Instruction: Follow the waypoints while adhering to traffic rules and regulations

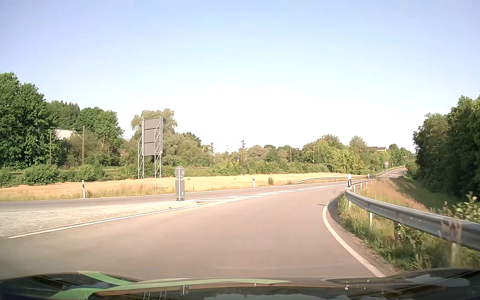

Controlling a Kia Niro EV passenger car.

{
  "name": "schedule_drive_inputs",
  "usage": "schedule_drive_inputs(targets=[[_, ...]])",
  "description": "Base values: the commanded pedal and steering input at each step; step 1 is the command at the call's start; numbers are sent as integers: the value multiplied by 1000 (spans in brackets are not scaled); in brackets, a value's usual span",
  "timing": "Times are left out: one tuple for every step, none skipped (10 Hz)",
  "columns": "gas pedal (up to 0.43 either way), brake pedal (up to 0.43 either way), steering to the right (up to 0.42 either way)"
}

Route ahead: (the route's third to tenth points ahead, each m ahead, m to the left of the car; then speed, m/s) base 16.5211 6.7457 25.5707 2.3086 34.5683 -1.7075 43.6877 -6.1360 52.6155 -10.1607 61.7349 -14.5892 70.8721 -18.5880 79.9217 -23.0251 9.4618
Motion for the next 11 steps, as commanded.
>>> schedule_drive_inputs(targets=[[150, 0, 34], [150, 0, 37], [150, 0, 41], [150, 0, 47], [150, 0, 56], [150, 0, 63], [150, 0, 65], [150, 0, 67], [150, 0, 74], [150, 0, 77], [150, 0, 78]])
